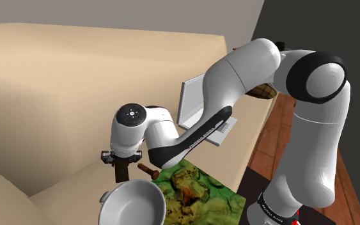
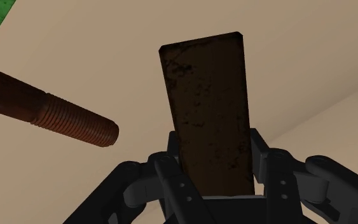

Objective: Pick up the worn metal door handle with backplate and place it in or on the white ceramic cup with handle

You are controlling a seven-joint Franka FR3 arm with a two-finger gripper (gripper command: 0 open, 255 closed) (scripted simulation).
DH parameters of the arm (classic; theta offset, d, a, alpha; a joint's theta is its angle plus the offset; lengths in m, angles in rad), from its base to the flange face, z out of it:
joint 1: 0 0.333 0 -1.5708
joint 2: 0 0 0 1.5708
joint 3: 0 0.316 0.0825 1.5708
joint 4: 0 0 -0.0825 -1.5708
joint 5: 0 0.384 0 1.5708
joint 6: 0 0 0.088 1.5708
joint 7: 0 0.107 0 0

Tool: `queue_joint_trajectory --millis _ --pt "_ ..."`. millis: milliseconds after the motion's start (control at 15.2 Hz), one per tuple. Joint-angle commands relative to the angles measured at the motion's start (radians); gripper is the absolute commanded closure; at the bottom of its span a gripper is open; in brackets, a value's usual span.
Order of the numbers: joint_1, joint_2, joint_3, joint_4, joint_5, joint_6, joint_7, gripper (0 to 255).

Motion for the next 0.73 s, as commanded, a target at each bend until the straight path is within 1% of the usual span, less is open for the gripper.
queue_joint_trajectory --millis 0,660 --pt "-0.005 -0.014 0.006 0.001 0.019 -0.01 -0.017 255" --pt "-0.028 -0.101 0.042 0.026 0.135 -0.089 -0.125 255"
